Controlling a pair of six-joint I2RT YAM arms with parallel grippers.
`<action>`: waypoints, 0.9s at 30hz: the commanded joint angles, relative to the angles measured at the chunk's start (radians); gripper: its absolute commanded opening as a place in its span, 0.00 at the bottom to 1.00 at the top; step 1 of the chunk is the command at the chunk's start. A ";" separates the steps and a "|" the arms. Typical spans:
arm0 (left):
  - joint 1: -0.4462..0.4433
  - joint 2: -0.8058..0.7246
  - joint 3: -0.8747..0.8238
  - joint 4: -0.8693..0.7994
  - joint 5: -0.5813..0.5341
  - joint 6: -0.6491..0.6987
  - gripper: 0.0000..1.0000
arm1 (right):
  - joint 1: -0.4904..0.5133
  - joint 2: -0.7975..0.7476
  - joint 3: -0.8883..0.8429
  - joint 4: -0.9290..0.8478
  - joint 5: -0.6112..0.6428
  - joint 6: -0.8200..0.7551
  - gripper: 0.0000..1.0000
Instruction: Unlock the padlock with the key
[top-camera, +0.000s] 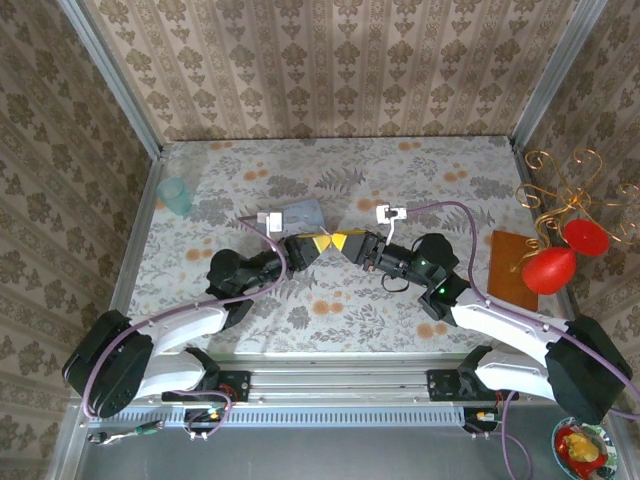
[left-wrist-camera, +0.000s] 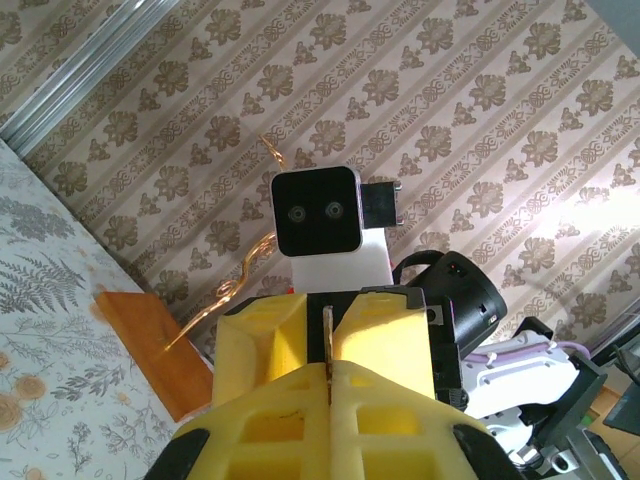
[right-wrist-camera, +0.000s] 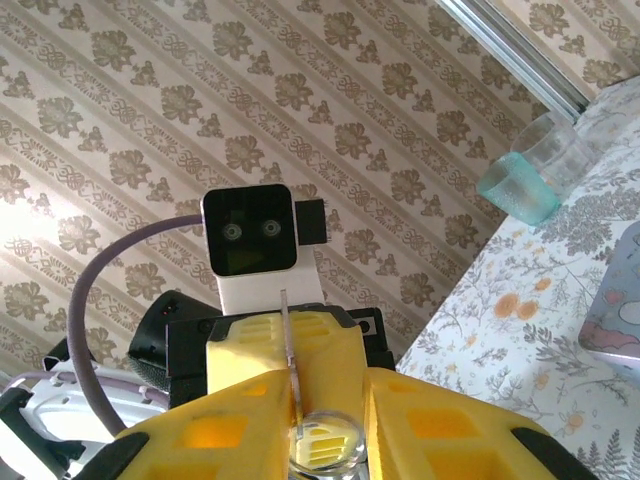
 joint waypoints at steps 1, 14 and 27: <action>-0.008 -0.012 0.033 0.054 0.016 -0.013 0.00 | 0.010 0.011 0.022 0.046 -0.030 0.011 0.25; -0.005 0.014 0.031 0.054 0.008 -0.007 0.00 | 0.026 0.023 0.041 0.020 -0.048 -0.008 0.00; 0.037 0.025 0.012 0.055 -0.027 -0.038 0.19 | 0.028 0.007 0.048 -0.133 0.010 -0.054 0.00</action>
